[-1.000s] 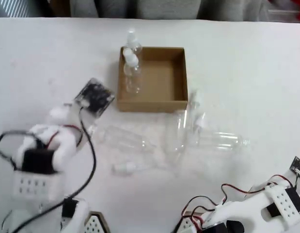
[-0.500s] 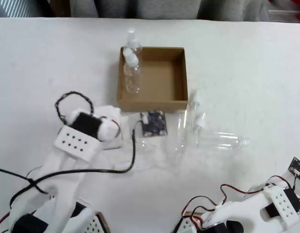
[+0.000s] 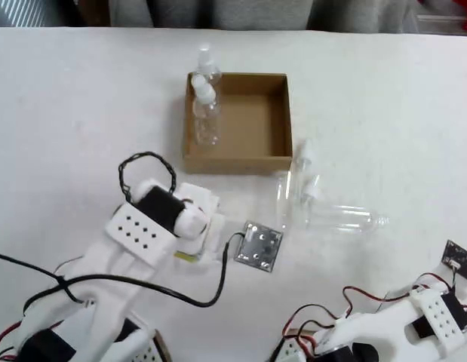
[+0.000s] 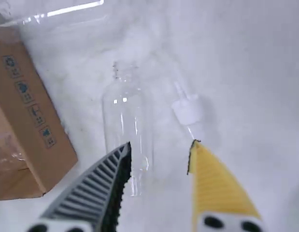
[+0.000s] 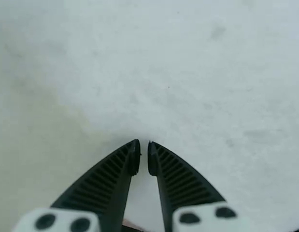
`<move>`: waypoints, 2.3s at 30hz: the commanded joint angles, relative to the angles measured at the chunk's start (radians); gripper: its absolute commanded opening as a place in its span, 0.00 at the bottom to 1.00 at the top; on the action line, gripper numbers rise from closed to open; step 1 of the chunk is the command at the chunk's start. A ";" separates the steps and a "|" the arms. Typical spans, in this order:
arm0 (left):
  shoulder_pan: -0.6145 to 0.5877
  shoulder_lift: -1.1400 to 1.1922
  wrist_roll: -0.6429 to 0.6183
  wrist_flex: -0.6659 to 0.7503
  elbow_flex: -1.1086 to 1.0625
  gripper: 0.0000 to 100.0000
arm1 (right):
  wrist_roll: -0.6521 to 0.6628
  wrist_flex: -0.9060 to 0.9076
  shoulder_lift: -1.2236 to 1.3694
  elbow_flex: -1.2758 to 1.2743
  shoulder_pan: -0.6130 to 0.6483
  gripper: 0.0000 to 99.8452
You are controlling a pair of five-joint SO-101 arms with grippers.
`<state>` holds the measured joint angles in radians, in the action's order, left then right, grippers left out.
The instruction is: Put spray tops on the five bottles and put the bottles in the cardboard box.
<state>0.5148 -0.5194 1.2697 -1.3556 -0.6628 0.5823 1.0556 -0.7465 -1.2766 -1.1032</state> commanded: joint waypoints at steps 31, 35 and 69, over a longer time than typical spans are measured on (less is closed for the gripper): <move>-0.077 0.693 0.006 0.023 0.549 0.31 | 0.077 -0.008 -0.018 0.000 0.002 0.02; -0.074 0.694 0.006 0.025 0.534 0.31 | 0.077 -0.012 -0.018 -0.006 0.004 0.02; -0.079 0.786 -0.186 0.315 0.353 0.31 | 0.077 -0.013 -0.018 -0.006 0.004 0.02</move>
<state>0.4442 0.2785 1.1086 -1.0549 -0.3268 0.6498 1.0556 -0.7465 -1.2858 -1.1032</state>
